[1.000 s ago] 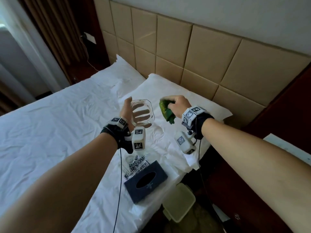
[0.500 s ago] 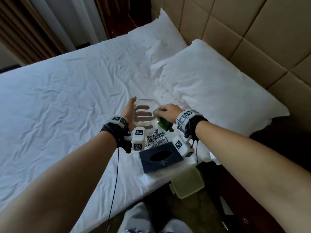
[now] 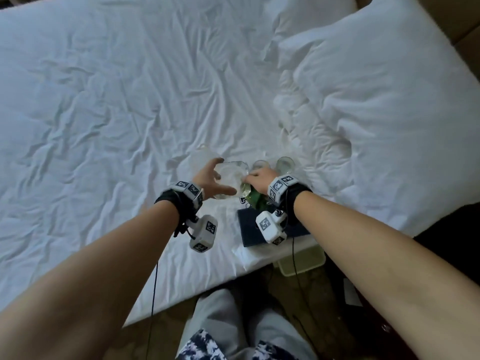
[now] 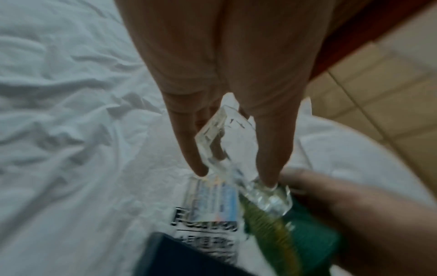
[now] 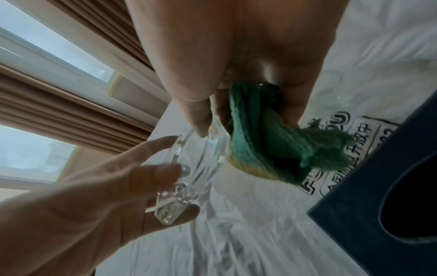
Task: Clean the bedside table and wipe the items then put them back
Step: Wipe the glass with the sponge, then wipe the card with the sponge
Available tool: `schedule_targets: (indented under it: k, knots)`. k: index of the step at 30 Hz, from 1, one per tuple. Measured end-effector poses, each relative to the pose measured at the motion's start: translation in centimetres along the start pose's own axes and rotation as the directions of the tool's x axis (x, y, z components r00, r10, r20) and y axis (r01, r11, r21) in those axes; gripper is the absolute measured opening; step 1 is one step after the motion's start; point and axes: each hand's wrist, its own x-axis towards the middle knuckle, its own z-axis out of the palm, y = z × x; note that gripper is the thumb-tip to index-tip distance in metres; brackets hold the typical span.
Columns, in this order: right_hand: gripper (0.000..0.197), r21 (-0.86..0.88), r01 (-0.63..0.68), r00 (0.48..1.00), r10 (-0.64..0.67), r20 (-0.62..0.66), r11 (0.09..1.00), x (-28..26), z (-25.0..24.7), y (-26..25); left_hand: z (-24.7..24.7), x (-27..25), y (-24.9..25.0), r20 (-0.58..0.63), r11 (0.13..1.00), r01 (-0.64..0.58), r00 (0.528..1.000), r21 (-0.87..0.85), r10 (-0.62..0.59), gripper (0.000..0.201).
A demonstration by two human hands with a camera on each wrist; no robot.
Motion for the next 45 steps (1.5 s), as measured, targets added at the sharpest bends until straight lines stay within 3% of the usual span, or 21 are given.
schedule_targets:
  k: [3,8,19,30,35,38,42,45]
  knots:
    - [0.042,-0.021,-0.08,0.995,0.081,0.057,0.997,2.5,2.2,0.3,0.6,2.6,-2.8,0.028,0.949,-0.026,0.999,0.314,0.018,0.121]
    - [0.036,-0.036,-0.108,0.985,0.112,0.133,0.994,6.5,5.0,0.5,1.5,6.7,-6.3,0.072,0.838,-0.07,0.997,0.541,0.036,0.124]
    - [0.031,-0.044,-0.277,0.956,0.28,0.091,0.96,12.3,9.9,1.6,2.9,13.1,-12.2,0.021,0.715,-0.068,0.997,0.696,0.074,0.119]
    - [0.03,-0.147,-0.326,0.942,0.335,0.038,0.934,13.2,12.2,2.8,5.4,16.1,-14.2,-0.004,0.604,-0.058,0.995,0.795,0.099,0.118]
    - [0.032,-0.116,-0.205,0.975,0.213,0.06,0.972,11.3,11.6,2.8,5.2,15.2,-14.0,-0.011,0.639,-0.055,0.995,0.767,0.099,0.097]
    - [0.038,-0.096,-0.14,0.986,0.148,0.078,0.985,9.2,10.6,2.3,4.4,14.2,-12.6,-0.015,0.706,-0.09,0.99,0.702,0.141,0.084]
    - [0.037,-0.08,-0.141,0.985,0.148,0.085,0.987,6.8,9.3,2.2,3.5,13.0,-9.8,-0.002,0.803,-0.179,0.976,0.569,0.219,0.068]
    - [0.029,-0.129,-0.193,0.977,0.203,0.07,0.973,5.2,8.3,2.7,3.2,12.2,-7.4,-0.002,0.82,-0.252,0.956,0.514,0.294,0.062]
